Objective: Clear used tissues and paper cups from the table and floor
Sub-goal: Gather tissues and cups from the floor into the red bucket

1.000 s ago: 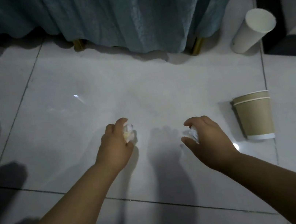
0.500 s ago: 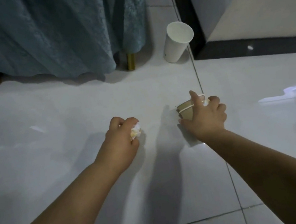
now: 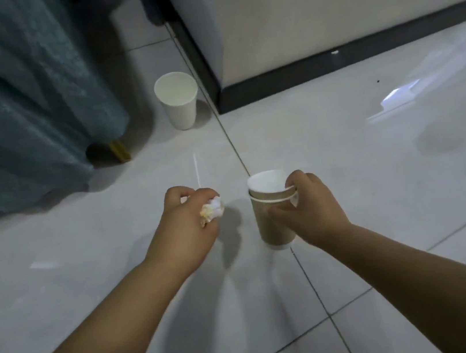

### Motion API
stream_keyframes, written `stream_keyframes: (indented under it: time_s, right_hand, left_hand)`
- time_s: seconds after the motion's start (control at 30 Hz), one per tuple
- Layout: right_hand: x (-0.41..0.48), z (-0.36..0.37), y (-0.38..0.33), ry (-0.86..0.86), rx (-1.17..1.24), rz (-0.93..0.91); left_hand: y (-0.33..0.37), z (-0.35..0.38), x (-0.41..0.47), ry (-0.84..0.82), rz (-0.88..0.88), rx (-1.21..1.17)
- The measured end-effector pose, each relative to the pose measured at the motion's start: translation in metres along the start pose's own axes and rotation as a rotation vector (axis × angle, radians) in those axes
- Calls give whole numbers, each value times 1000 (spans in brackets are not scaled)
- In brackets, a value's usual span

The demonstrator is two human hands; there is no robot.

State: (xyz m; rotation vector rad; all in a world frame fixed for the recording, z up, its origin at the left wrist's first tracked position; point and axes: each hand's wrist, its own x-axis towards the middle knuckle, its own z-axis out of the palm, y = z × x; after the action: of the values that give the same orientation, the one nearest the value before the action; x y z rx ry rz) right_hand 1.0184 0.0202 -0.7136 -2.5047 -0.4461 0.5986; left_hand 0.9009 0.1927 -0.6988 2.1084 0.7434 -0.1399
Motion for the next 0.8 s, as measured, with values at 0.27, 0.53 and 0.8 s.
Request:
stream_keyframes:
  time_s: [0.27, 0.53, 0.8]
  right_hand:
    - [-100, -132, 76, 317, 227, 220]
    - [-220, -246, 155, 815, 401, 398]
    - [-303, -344, 209, 1319, 449, 475]
  left_hand:
    - [150, 61, -17, -238, 102, -88]
    - [292, 174, -80, -464, 252, -86]
    - [419, 245, -134, -525, 528, -51]
